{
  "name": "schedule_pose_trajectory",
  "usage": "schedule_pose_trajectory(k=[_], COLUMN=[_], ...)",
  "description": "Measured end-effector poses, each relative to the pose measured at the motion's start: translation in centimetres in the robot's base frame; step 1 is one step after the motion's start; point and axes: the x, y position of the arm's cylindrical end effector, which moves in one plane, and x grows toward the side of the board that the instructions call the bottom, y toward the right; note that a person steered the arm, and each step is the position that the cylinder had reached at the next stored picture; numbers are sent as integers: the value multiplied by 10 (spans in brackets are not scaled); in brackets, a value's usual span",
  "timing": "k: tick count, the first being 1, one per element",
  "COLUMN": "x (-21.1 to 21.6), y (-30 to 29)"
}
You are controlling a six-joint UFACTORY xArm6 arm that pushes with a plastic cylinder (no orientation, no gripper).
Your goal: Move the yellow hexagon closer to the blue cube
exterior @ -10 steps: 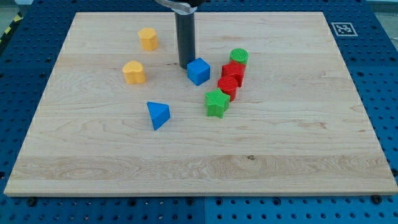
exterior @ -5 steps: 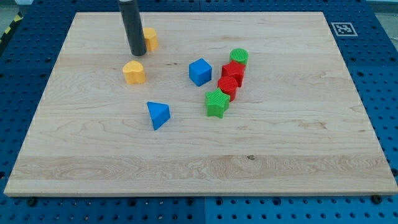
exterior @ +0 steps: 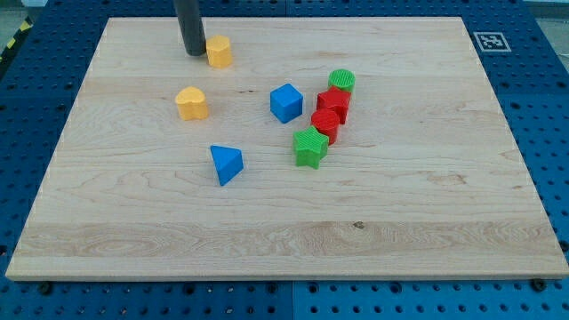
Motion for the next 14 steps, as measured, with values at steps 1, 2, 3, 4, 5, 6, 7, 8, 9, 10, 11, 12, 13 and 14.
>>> schedule_pose_trajectory(k=[1,2,3,4,5,6,7,8,9,10,11,12,13,14], x=[-16,15,21,28,34,38,47,58,59,59,68,92,95,95], y=[21,52,53,46,40,39,35,35,28,12,15,33,33,40])
